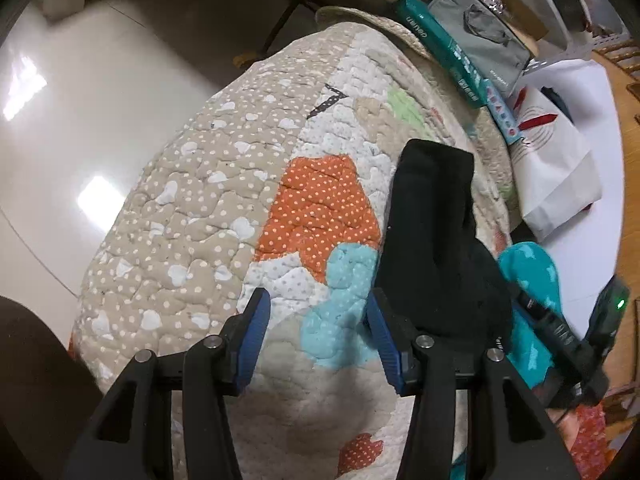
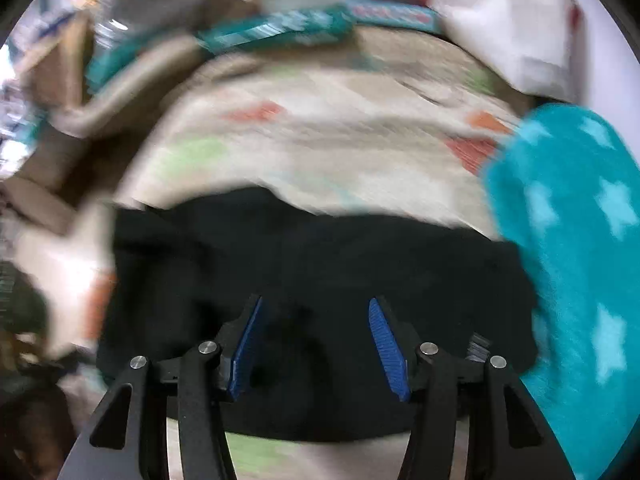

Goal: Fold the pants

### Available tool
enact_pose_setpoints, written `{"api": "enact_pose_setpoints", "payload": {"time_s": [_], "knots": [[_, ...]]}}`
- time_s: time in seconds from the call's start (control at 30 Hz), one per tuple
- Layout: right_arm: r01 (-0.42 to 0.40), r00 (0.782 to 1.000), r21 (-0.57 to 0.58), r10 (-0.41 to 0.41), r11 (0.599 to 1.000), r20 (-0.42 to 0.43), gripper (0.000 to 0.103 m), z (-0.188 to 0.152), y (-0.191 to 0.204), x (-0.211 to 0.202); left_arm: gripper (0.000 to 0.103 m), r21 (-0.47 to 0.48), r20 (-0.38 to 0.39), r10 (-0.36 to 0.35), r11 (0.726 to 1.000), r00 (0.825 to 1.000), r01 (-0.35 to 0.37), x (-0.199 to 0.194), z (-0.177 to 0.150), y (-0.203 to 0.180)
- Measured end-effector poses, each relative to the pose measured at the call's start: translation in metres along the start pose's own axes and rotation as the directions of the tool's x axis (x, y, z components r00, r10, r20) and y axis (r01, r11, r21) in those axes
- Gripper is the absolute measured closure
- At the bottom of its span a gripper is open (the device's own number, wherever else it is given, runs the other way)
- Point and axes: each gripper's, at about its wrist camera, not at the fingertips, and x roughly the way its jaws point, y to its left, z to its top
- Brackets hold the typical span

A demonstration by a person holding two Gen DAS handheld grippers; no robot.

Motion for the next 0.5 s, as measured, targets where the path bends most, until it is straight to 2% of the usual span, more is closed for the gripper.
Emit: {"api": "enact_pose_setpoints", "payload": {"time_s": [0.07,0.1,0.13,0.2,0.23,0.27,0.3,0.33,0.5], "knots": [[-0.073,0.997,-0.05,0.072,0.996,-0.02,0.04,0.01,0.022,0.011,0.053,-0.014,-0.001,-0.028,1.0,1.0,0.028,0.0,0.001,0.004],[-0.075,0.996,-0.091,0.07,0.993,-0.048,0.039,0.013,0.035,0.023,0.053,-0.018,-0.001,-0.037,0.999,0.999,0.037,0.0,0.001,0.006],[-0.048,0.996,-0.137,0.037,0.989,-0.086,0.039,0.012,0.044,0.037,0.053,-0.021,-0.001,-0.047,0.999,0.999,0.047,0.001,0.001,0.007],[0.049,0.984,-0.203,-0.082,0.978,-0.157,0.039,0.01,0.056,0.065,0.053,-0.024,-0.002,-0.064,0.998,0.998,0.064,0.001,0.002,0.01],[0.055,0.98,-0.206,-0.093,0.977,-0.175,0.044,0.006,0.058,0.071,0.053,-0.025,-0.004,-0.072,0.997,0.997,0.072,0.001,0.002,0.011],[0.037,0.981,-0.194,-0.072,0.98,-0.18,0.055,0.005,0.057,0.071,0.053,-0.027,-0.005,-0.078,0.997,0.997,0.078,0.001,0.003,0.012],[0.001,0.981,-0.169,-0.033,0.986,-0.189,0.091,0.002,0.055,0.067,0.053,-0.033,-0.006,-0.089,0.995,0.996,0.089,0.002,0.004,0.014],[-0.011,0.982,-0.151,-0.018,0.989,-0.187,0.096,0.001,0.052,0.061,0.053,-0.042,-0.007,-0.101,0.994,0.995,0.1,0.002,0.004,0.016],[-0.042,0.994,-0.107,0.031,0.993,-0.105,0.098,0.007,0.045,0.027,0.053,-0.075,-0.012,-0.143,0.987,0.99,0.142,0.004,0.009,0.023]]}}
